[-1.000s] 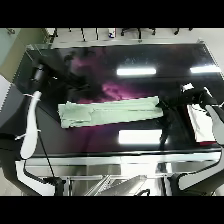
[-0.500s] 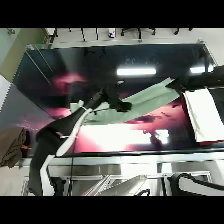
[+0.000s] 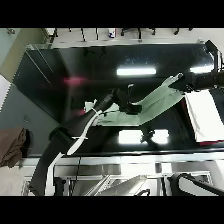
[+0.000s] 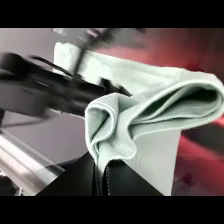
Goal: Fold the shirts.
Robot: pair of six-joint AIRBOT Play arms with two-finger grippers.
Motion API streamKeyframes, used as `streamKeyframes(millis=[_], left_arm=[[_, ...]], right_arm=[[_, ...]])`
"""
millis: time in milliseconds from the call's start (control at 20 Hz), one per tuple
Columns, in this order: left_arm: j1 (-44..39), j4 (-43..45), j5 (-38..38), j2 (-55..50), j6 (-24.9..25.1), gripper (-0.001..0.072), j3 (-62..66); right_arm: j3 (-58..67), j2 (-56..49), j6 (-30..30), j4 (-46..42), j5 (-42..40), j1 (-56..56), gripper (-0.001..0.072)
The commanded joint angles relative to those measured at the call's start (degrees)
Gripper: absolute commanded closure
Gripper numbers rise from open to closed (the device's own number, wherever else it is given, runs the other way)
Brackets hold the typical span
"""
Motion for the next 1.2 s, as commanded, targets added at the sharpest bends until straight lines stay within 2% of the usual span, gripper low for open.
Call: streamKeyframes(millis=[0,150,250,350,500,550,600,650,750,850,1000,1150], left_arm=[[5.68,-2.40,11.19,9.66,5.62,0.0694,-0.17],[14.80,-0.26,19.58,25.35,6.36,0.0694,-0.20],[21.33,6.99,19.63,36.76,6.05,0.0694,-0.20],[27.89,12.72,19.63,46.82,5.14,0.0694,-0.26],[36.92,12.48,19.41,58.97,5.22,0.0694,-3.06],[39.10,12.46,18.93,62.86,5.25,0.0694,-5.70],[40.83,12.46,18.03,66.16,5.31,0.0694,-8.70],[42.49,12.44,16.48,69.48,5.31,0.0694,-12.39],[44.19,12.41,13.51,74.69,5.31,0.0694,-19.34],[45.27,12.39,10.97,78.93,5.31,0.0694,-25.57],[45.27,12.39,7.39,83.34,5.27,0.0693,-32.57],[45.27,12.35,6.95,85.40,5.27,0.0694,-36.37]], right_arm=[[0.07,-0.61,1.92,0.33,-0.13,1.73,0.0692],[0.04,-0.61,5.27,1.27,7.78,8.48,0.0692],[0.04,-1.84,7.19,1.25,16.72,18.21,0.0692],[0.04,-6.08,8.74,1.22,29.29,31.17,0.0692],[0.11,-19.19,10.97,1.46,57.35,53.11,0.0690],[0.57,-24.33,11.23,1.60,66.14,59.54,0.0634],[1.88,-29.73,11.80,1.44,72.26,64.76,0.0330],[3.63,-33.59,12.09,1.20,73.26,67.19,0.0127],[4.96,-34.16,12.24,0.68,67.23,65.79,0.0139],[4.96,-30.25,12.24,-0.42,59.45,59.82,0.0139],[4.96,-21.77,12.26,-3.76,43.21,46.03,0.0138],[4.90,-16.55,14.12,-8.70,24.46,29.99,0.0127]])
